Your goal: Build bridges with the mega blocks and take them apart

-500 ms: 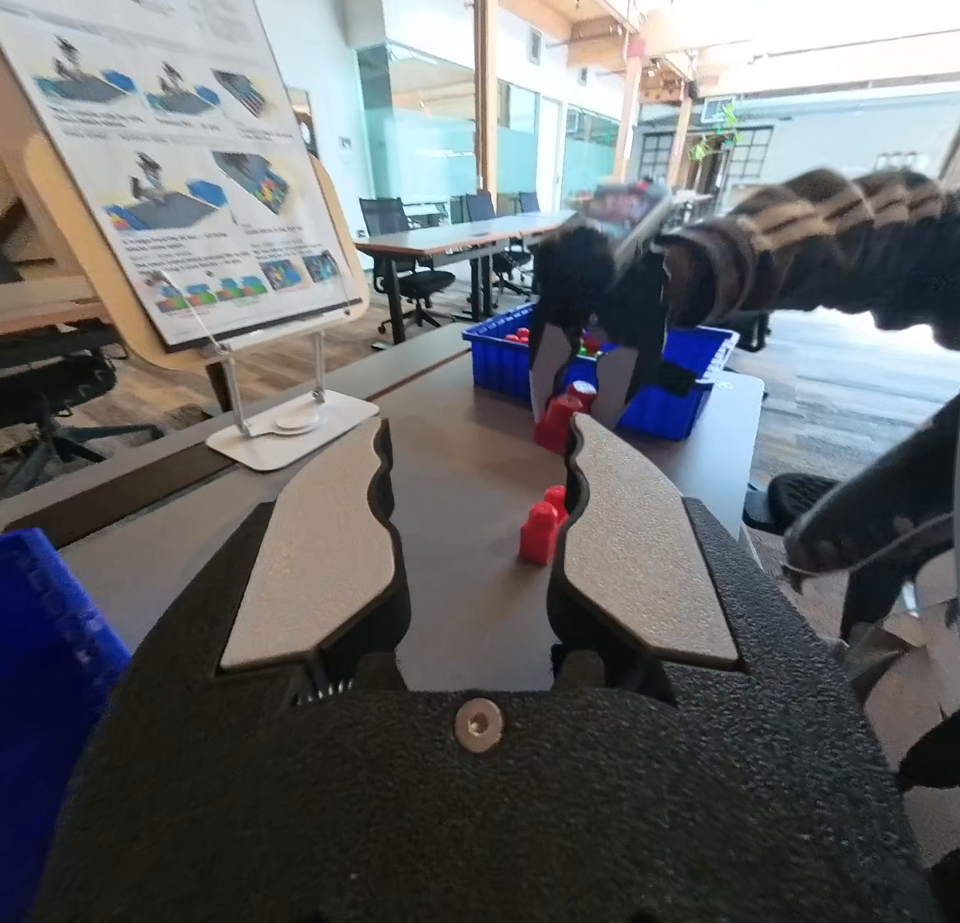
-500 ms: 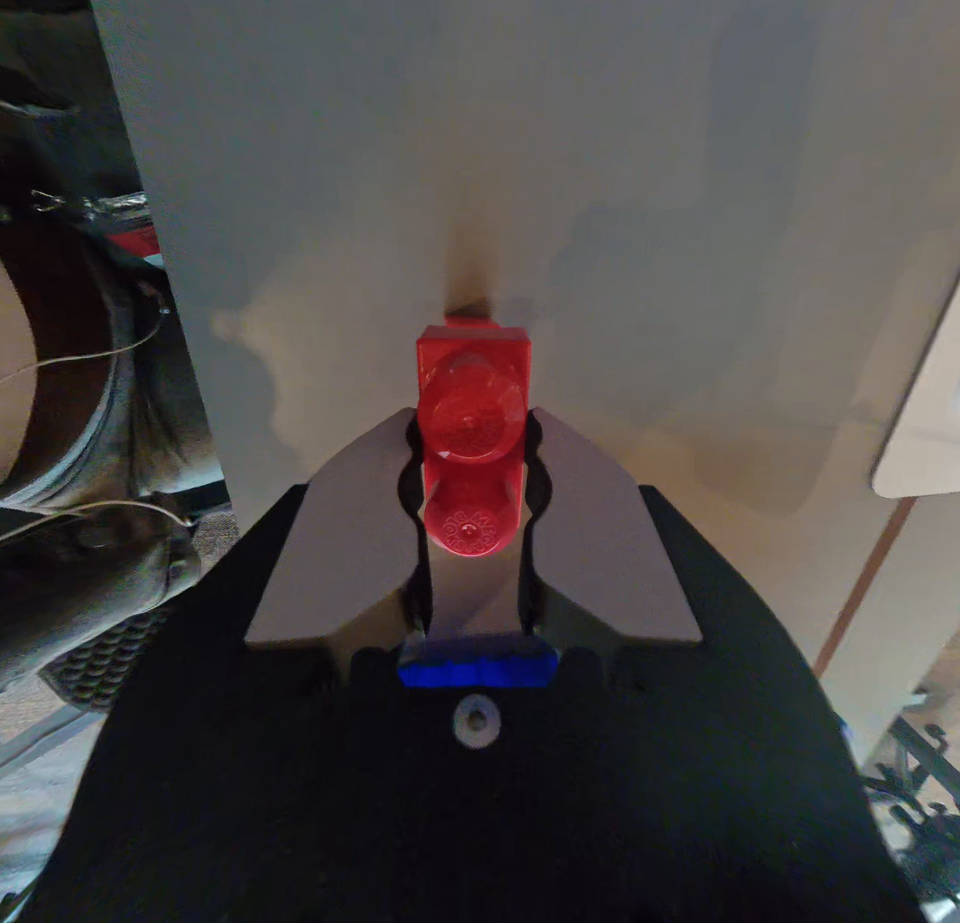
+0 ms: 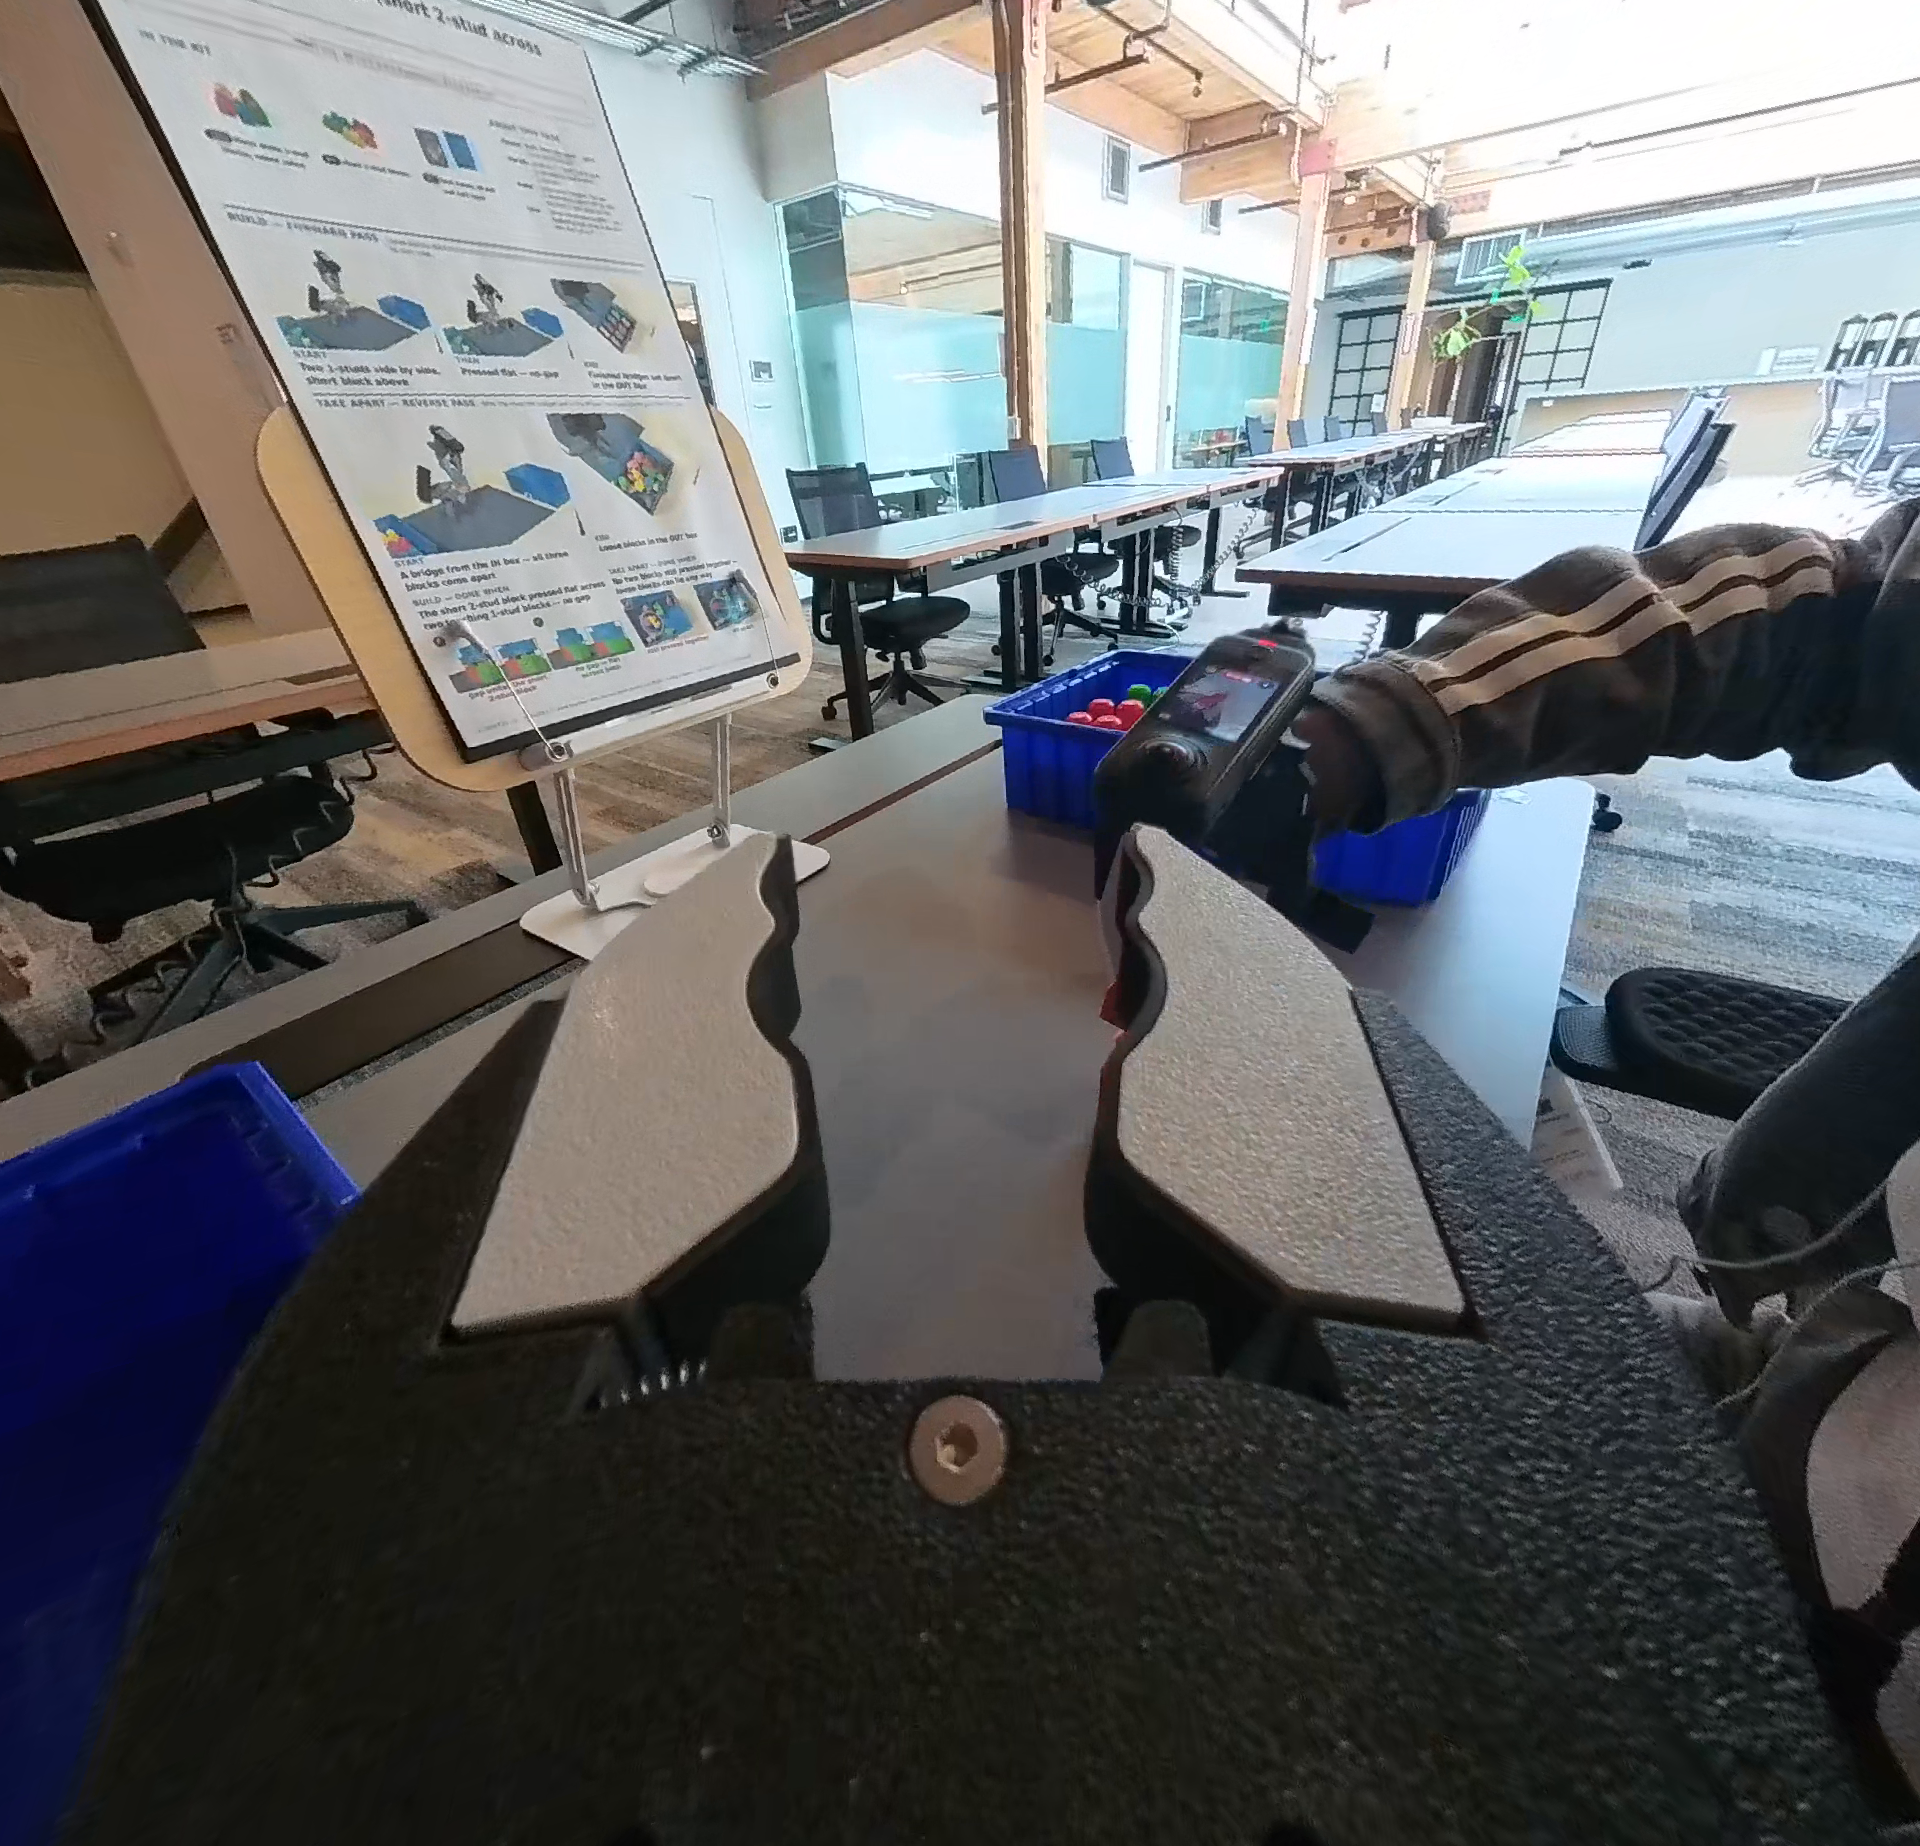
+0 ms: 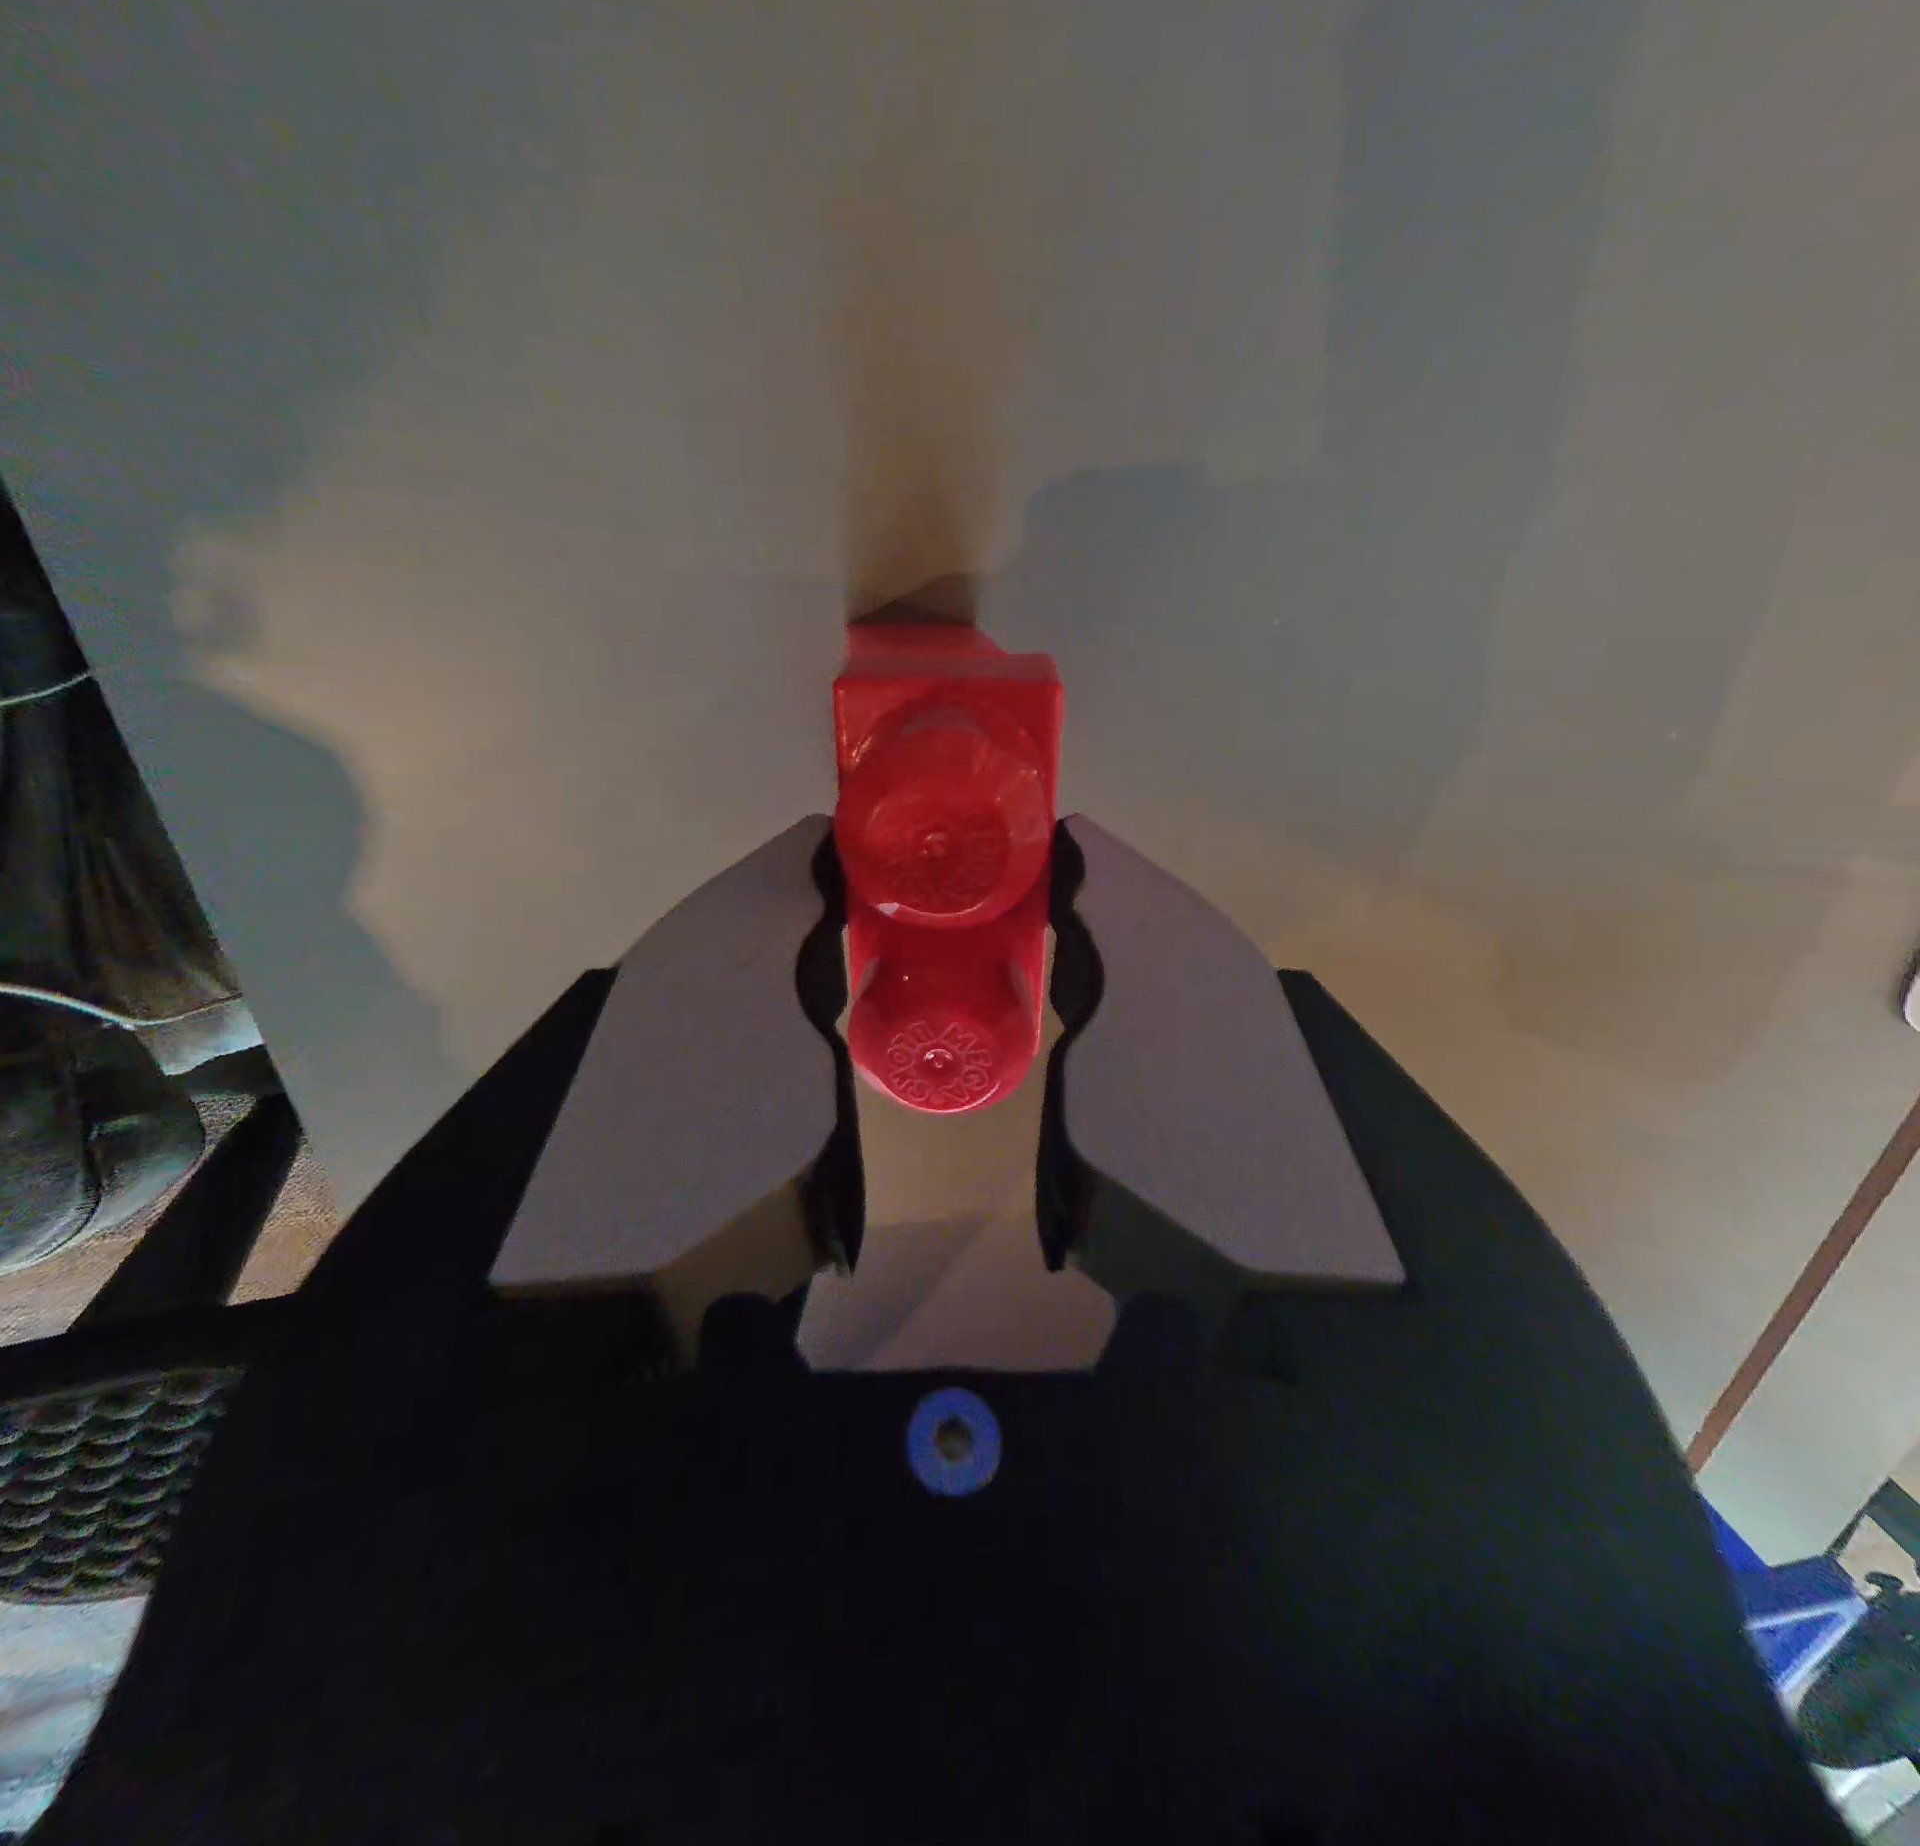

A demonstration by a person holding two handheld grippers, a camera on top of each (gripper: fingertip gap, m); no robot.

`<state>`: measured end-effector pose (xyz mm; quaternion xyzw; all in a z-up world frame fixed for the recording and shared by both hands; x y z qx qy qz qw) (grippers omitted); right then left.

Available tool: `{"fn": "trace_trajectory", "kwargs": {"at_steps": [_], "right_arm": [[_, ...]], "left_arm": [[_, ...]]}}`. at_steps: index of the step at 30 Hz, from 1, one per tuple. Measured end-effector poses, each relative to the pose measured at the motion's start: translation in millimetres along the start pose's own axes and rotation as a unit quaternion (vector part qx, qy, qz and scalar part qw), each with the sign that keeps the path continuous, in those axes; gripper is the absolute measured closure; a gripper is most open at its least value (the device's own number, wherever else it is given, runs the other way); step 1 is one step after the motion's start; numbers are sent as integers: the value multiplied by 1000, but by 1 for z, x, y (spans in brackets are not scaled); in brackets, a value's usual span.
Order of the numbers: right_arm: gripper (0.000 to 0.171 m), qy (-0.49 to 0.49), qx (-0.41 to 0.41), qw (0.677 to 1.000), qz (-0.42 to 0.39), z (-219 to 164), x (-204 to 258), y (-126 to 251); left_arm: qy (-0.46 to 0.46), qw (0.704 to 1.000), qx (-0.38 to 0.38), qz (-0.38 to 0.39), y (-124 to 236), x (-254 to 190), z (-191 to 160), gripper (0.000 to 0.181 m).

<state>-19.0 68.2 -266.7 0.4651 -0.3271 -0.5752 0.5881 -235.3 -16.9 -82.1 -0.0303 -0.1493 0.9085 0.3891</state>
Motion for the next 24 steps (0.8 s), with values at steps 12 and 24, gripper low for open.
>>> {"fn": "trace_trajectory", "kwargs": {"at_steps": [12, 24], "right_arm": [[135, -11, 20, 999, 23, -9, 0, -15], [136, 0, 54, 998, 41, -14, 2, -24]], "left_arm": [[-3, 1000, 13, 2, 0, 4, -7, 125], [0, 1000, 18, 0, -2, 7, -13, 124]]}}
Point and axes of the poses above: each gripper's, where its closed fingertips meet, y back along the fingers, z out of its top, x = y × z across the jaws, the point moved 2 cm from there along y, back along the fingers, and after that the axes turned 13 degrees about -x, right-handed, at the moved point
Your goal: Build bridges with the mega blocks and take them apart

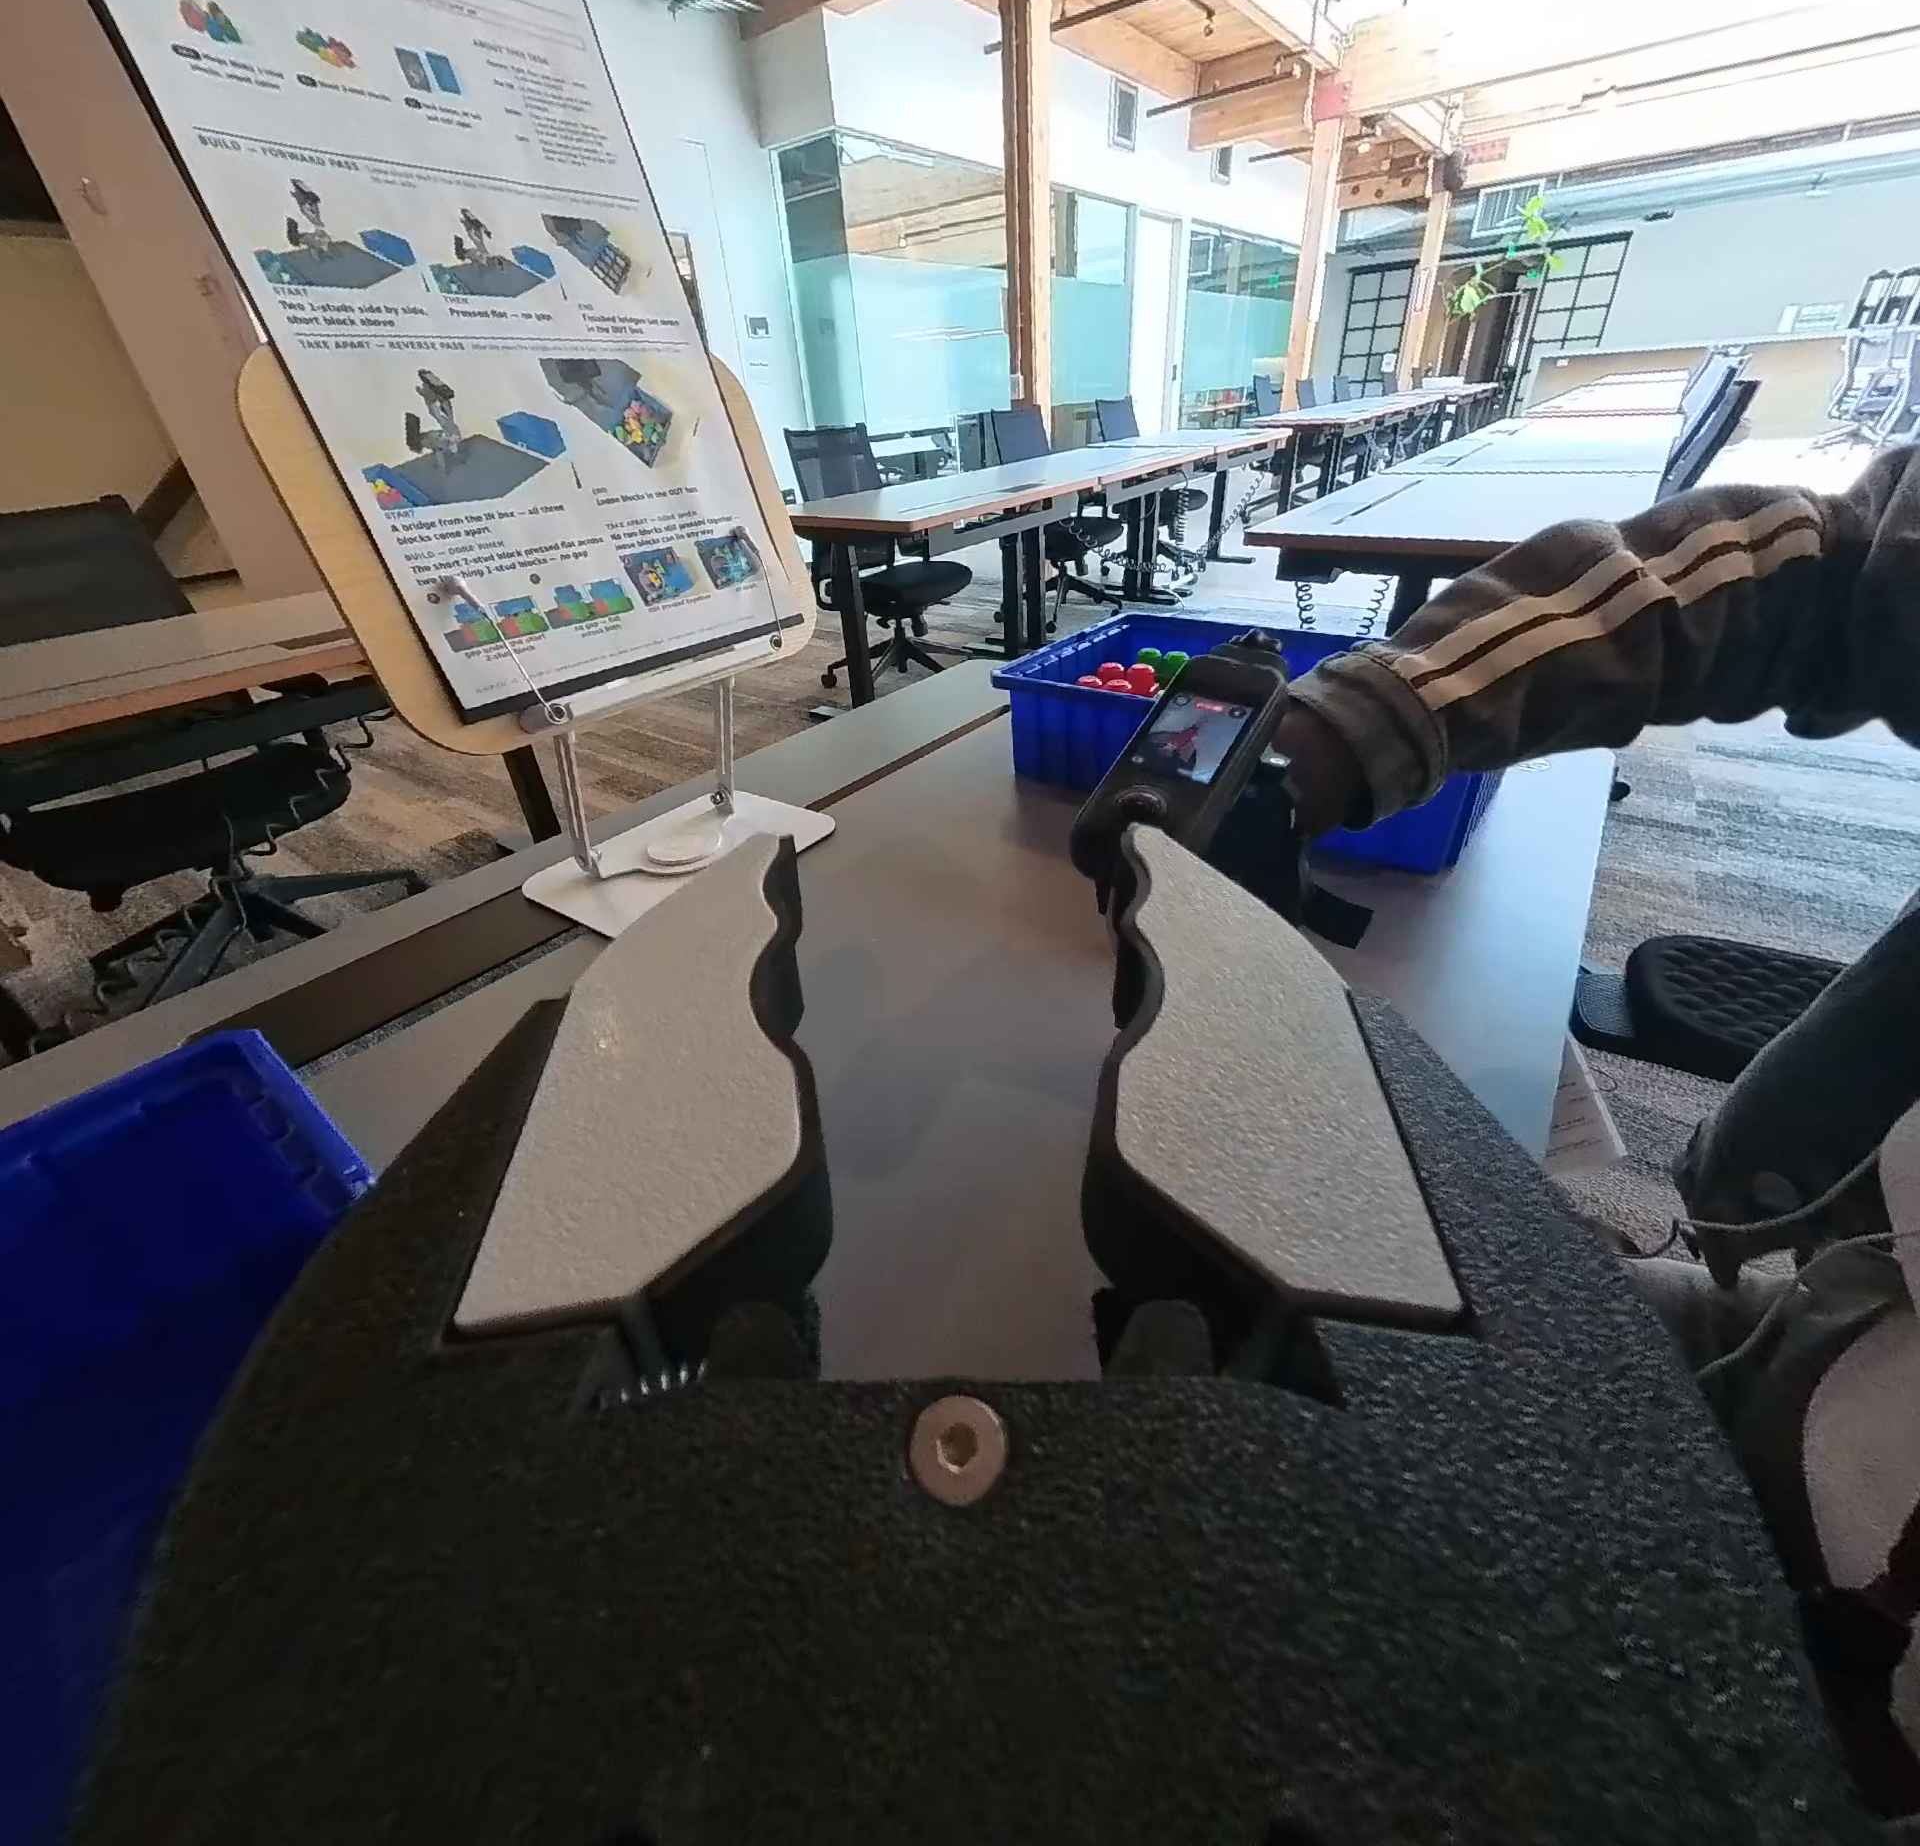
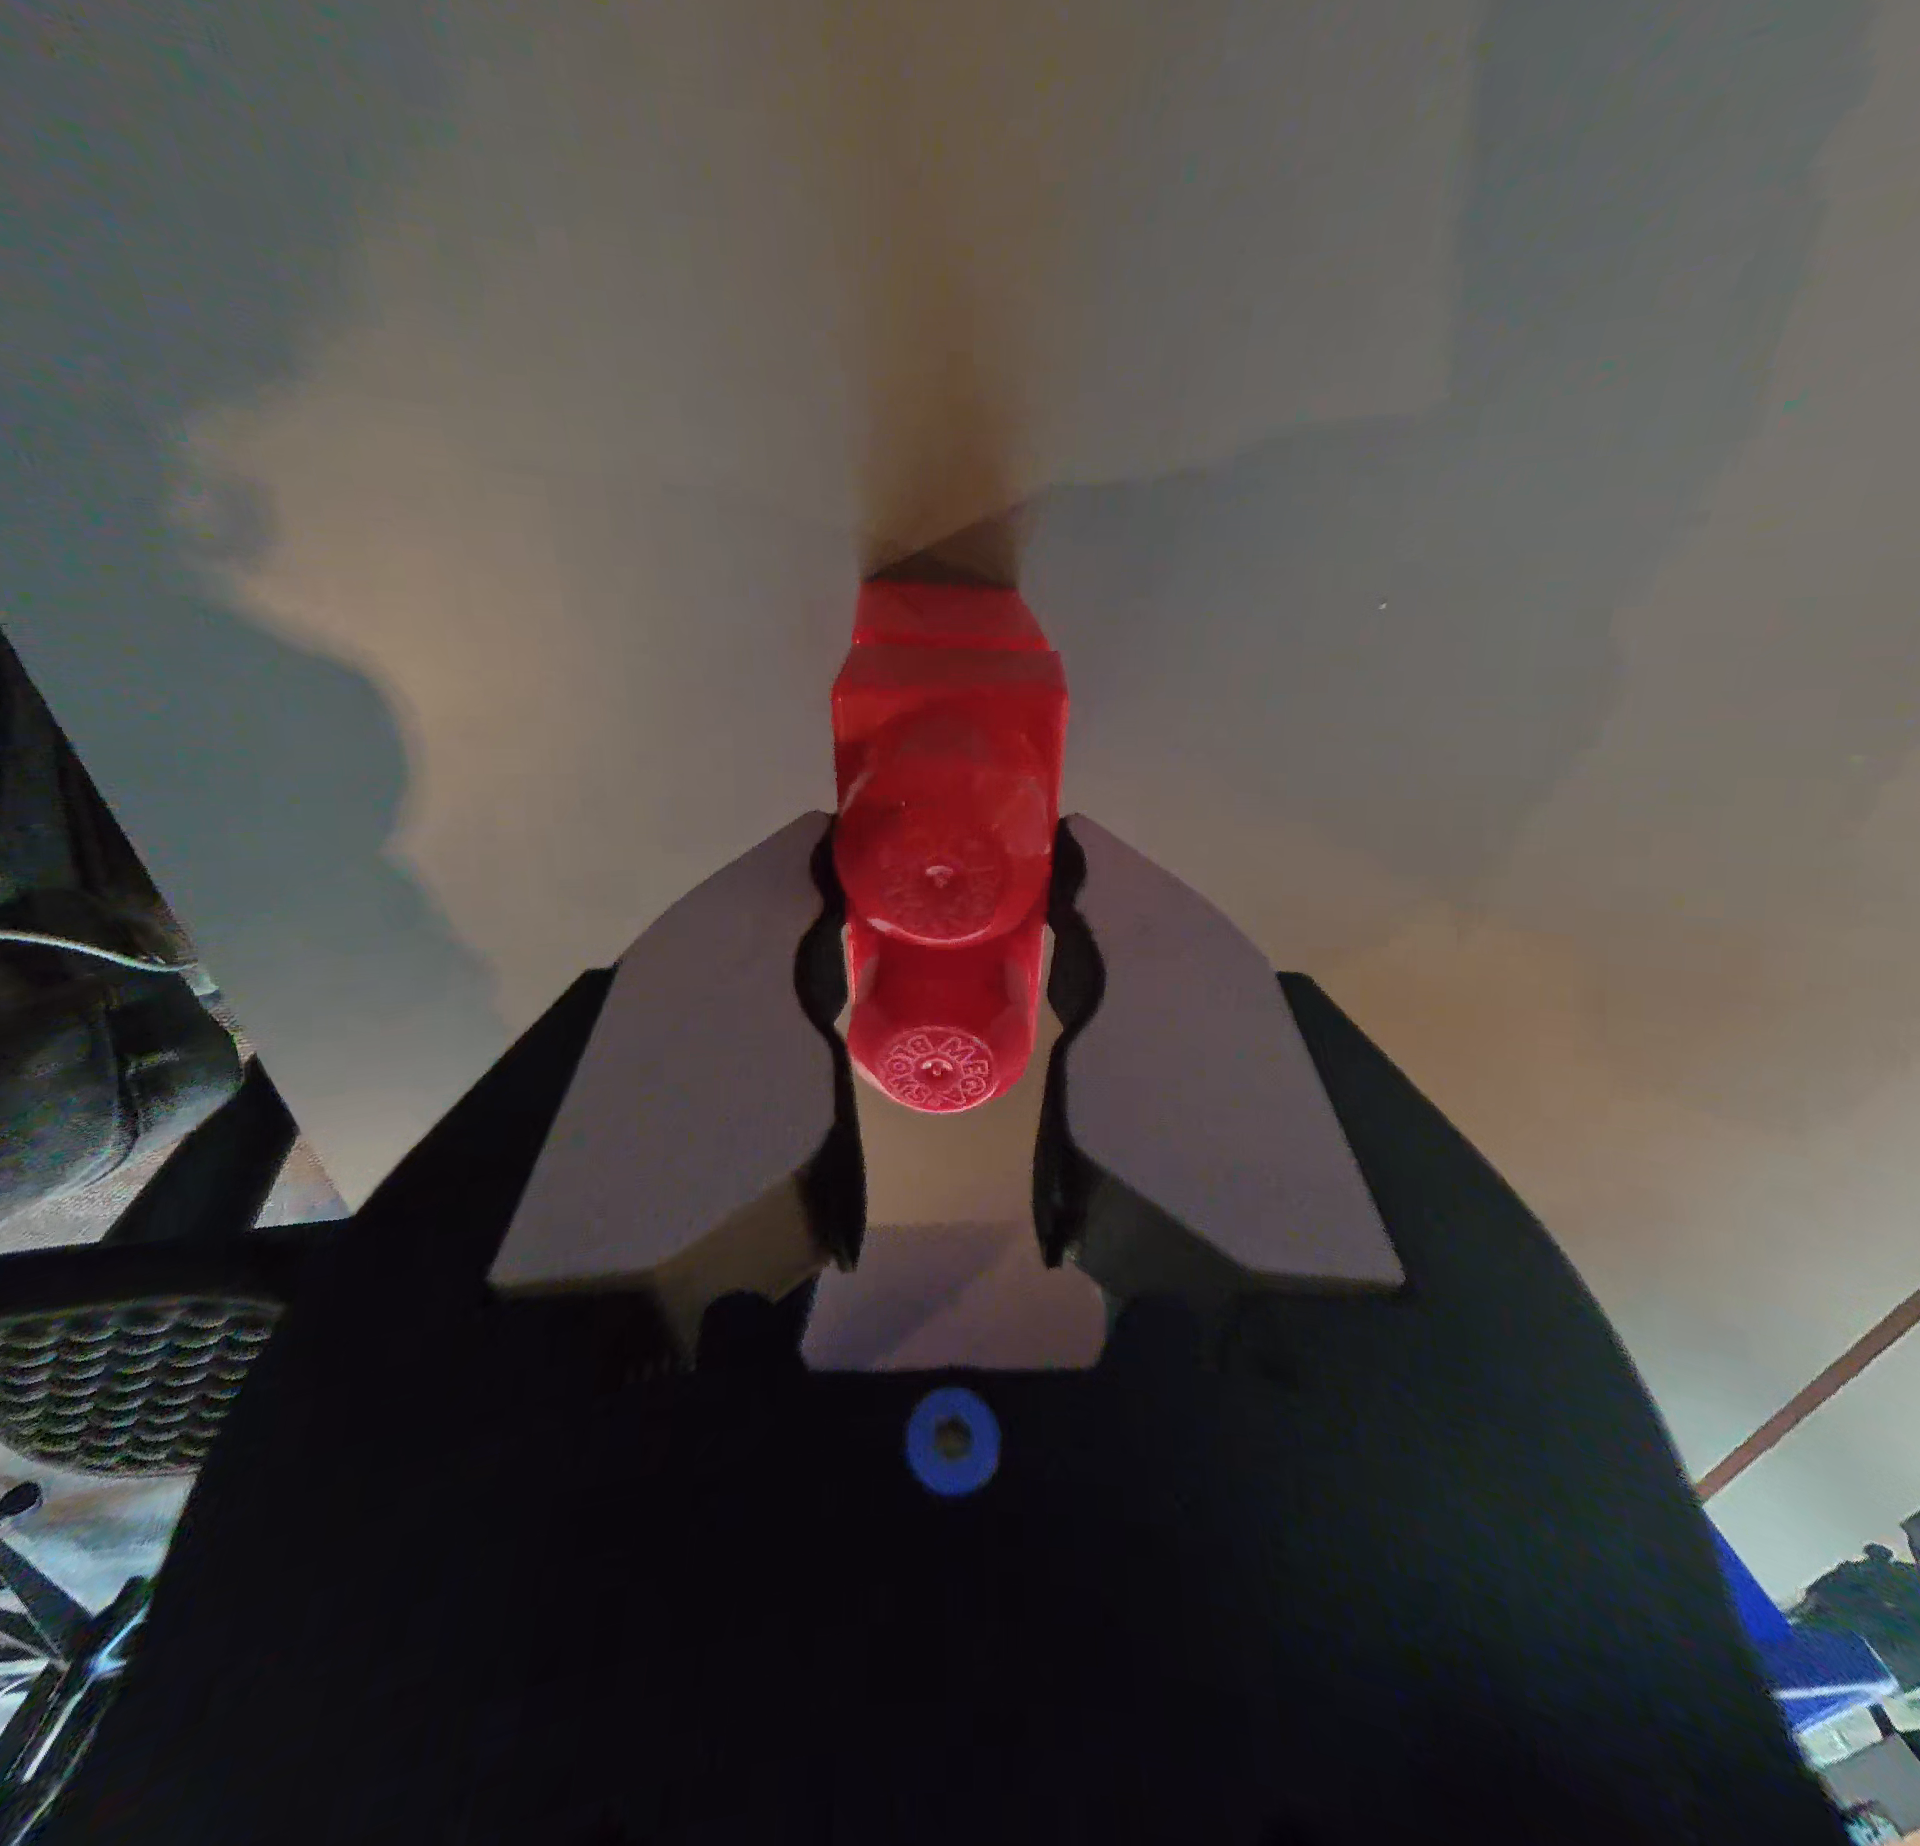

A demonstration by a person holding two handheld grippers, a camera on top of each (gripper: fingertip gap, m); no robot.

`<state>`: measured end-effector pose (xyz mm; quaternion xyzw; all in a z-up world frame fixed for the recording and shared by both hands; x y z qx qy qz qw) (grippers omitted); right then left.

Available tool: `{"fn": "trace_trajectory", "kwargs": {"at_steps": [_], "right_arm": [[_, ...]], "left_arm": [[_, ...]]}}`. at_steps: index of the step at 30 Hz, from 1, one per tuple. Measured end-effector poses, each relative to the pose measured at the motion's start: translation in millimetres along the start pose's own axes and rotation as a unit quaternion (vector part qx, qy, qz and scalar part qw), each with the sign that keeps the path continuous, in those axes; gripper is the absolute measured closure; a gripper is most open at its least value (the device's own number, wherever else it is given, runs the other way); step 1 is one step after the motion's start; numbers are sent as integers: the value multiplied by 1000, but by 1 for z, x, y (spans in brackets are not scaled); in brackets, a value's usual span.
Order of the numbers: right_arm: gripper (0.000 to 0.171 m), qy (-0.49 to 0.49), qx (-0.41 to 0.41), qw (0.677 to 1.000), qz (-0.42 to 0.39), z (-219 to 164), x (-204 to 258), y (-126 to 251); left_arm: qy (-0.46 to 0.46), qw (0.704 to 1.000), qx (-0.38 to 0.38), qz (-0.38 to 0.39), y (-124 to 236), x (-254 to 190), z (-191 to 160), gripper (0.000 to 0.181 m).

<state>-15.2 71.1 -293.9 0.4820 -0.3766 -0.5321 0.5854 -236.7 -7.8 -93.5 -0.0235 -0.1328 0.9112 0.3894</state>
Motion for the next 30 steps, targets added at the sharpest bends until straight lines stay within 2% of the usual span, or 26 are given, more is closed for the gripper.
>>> {"fn": "trace_trajectory", "kwargs": {"at_steps": [10, 16, 30], "right_arm": [[135, -19, 15, 999, 24, -2, 0, -6], [135, -13, 24, 1000, 9, -3, 0, -8], [135, -25, -14, 1000, 10, -2, 0, -10]], "left_arm": [[4, 1000, 15, -8, -7, 0, -11, 123], [10, 1000, 20, -11, -9, 0, -16, 122], [9, 999, 20, -31, -13, -13, -12, 122]]}}
Point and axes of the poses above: each gripper's, where its closed fingertips meet, y back along the fingers, z out of its top, x = y × z across the jaws, the point moved 2 cm from there along y, back along the fingers, and after that the axes turned 13 degrees about -x, right-handed, at the moved point
